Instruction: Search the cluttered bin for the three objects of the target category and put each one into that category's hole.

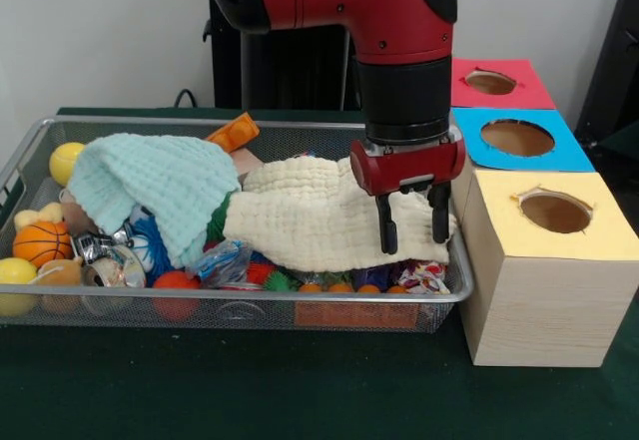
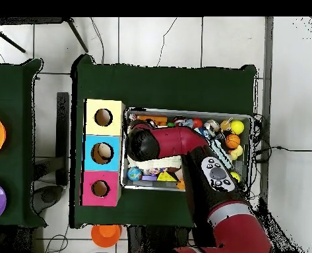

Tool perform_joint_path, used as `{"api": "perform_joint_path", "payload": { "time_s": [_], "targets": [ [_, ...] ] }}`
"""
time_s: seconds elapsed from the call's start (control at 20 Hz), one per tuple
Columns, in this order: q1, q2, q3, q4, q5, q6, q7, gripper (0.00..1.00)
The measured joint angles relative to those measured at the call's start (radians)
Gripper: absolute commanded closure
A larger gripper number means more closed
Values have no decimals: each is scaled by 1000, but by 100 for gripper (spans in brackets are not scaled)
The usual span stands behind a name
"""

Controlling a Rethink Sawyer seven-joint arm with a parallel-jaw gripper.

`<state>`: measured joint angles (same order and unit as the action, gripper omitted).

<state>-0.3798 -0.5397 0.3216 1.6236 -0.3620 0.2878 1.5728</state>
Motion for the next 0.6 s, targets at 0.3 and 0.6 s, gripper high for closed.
{"api": "perform_joint_path", "payload": {
  "time_s": [0.3, 0.6],
  "targets": [
    [0, -20, 0, 0, 0, 0, 0, 0],
    [-2, -10, 0, 0, 0, -35, 0, 0]
  ]
}}
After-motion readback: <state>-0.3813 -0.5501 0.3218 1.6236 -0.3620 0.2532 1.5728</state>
